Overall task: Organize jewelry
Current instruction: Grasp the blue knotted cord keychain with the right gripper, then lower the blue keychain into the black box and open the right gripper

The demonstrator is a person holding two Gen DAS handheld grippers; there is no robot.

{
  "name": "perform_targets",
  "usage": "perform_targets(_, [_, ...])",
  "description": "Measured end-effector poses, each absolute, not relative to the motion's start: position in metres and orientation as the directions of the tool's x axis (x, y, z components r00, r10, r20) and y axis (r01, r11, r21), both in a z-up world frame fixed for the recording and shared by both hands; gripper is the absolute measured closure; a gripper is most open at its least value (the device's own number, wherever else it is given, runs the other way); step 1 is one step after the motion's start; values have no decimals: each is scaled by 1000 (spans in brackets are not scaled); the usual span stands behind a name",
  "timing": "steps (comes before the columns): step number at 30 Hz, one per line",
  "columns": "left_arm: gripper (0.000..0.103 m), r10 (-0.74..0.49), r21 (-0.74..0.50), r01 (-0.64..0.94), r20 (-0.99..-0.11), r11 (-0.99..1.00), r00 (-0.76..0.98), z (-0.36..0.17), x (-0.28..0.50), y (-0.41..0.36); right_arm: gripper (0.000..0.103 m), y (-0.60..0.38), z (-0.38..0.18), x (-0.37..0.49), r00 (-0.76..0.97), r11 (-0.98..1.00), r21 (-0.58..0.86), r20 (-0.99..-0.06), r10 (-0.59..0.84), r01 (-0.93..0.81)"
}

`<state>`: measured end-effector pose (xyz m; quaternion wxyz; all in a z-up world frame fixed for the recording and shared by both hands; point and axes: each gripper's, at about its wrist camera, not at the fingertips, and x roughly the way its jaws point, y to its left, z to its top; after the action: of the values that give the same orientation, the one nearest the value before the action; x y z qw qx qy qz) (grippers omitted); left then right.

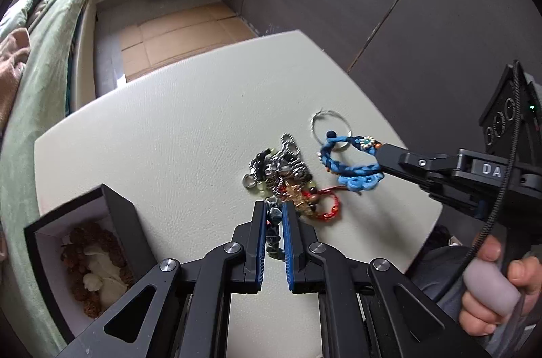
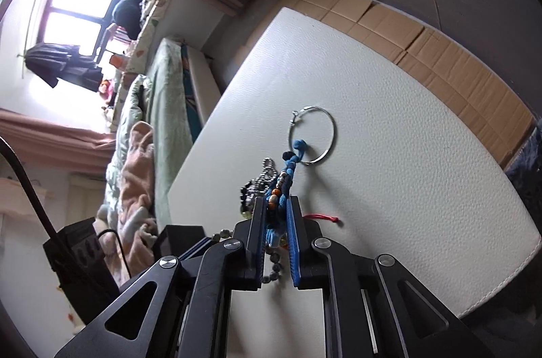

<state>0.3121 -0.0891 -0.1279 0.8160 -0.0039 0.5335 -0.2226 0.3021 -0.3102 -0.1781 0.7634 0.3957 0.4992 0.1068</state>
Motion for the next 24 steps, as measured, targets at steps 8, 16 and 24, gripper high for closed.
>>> perform_targets(8, [93,-404,-276,343,-826,898,393,-92,298,-65,91,-311,-160,298,534,632,763,-592,604,132])
perform_targets(16, [93,-399,-283,300,-789,911,467,-59,292,-27,91,-289,-130,294,575,617,787,-492,653,-27])
perform_targets(24, [93,-369,-274,252,-768,928,524,-41,285,9,91,-255,-110,291,570,595,788,-418,707,-160])
